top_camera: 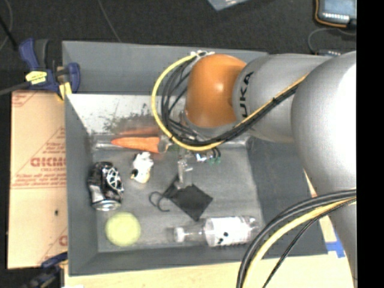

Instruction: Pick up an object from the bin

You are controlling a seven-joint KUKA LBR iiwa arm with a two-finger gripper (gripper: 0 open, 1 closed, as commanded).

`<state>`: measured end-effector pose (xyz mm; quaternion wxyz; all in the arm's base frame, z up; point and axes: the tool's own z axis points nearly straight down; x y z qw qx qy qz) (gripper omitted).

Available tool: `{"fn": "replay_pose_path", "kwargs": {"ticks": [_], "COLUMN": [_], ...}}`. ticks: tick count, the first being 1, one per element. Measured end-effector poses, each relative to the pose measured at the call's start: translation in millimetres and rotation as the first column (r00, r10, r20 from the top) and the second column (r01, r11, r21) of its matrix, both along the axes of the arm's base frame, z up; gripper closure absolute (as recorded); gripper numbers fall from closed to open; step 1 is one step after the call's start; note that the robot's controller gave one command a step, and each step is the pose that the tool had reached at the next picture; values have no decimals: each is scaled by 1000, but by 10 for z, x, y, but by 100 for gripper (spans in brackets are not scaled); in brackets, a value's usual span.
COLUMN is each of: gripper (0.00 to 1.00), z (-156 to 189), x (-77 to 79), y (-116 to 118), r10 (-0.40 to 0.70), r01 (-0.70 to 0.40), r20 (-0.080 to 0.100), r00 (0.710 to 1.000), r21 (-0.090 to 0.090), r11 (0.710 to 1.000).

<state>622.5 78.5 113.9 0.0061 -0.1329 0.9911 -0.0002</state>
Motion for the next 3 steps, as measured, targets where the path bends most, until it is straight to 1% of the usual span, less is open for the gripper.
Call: {"fn": "replay_pose_path", "kwargs": {"ticks": [1,2,3], "gripper": [0,0,100], "z": [-211,-346,-410], "x": [-92,-217,-371], "y": [-164,-156,-155], "r10": [202,275,593], "r01": [-202,-275,-593], "r20": [2,2,7], "r00": [979,961,805], "r21": [-5,-5,-14], "r11": [979,961,805]}}
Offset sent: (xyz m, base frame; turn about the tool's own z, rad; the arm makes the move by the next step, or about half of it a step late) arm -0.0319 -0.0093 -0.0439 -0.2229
